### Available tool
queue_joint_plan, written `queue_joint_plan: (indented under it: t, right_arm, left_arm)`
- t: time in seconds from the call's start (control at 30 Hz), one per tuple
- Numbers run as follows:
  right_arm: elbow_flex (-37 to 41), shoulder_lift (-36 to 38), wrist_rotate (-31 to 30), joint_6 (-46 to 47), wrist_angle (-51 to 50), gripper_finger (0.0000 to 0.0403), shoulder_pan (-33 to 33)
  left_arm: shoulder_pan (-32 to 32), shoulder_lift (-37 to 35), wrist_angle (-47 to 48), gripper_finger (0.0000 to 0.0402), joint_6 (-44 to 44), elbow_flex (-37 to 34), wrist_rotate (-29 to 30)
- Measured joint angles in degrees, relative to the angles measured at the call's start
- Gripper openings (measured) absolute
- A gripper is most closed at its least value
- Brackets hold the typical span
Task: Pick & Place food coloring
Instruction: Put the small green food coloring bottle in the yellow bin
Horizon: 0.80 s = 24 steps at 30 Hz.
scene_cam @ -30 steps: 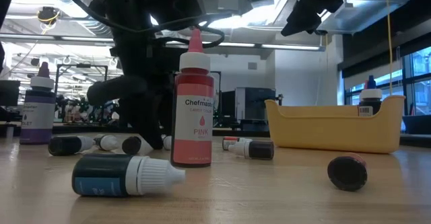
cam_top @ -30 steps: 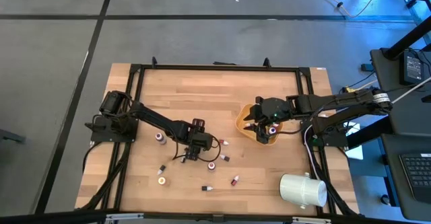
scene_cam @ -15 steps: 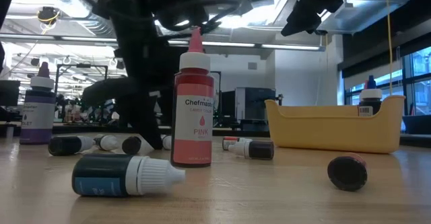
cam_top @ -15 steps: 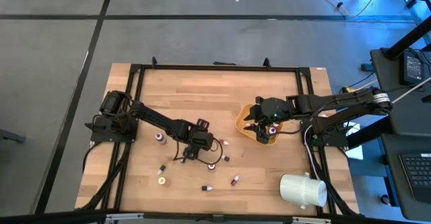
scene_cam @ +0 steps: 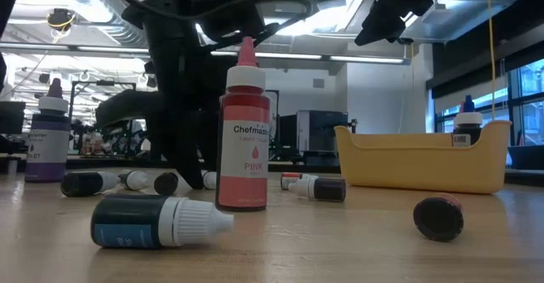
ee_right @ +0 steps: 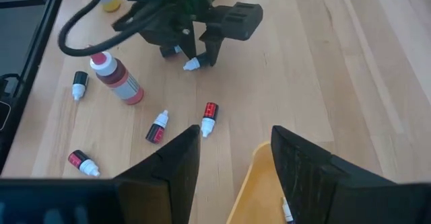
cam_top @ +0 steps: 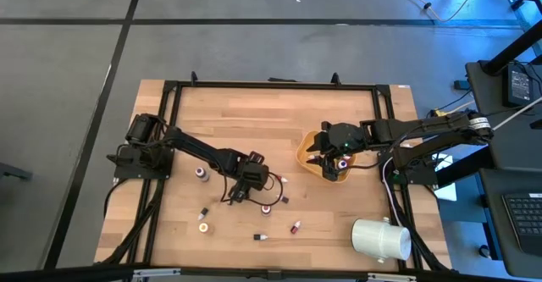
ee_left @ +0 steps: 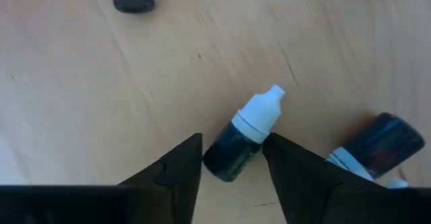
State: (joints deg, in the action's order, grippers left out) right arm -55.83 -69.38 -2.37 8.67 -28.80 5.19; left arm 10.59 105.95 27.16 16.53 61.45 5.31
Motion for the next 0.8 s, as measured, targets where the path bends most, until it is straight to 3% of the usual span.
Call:
queue_joint_plan:
  t: [0.4, 0.67, 0.8]
  right_arm:
    - [0.00, 0.02, 0.00, 0.02, -0.26, 0.0184, -0.01]
    - [-0.43, 0.02, 0.00, 1.10, -1.88, 0.0184, 0.00]
    - [-5.69, 0.16, -0.02, 2.65, -10.25, 0.0184, 0.00]
  left_arm:
    - [0.24, -0.52, 0.08, 0.0079, -3.42, -0.15, 1.15]
    - [-0.45, -7.40, -1.23, 0.0075, -9.09, -0.22, 7.25]
    - [-1.82, -10.63, -9.58, 0.0074, -9.15, -0.13, 10.71]
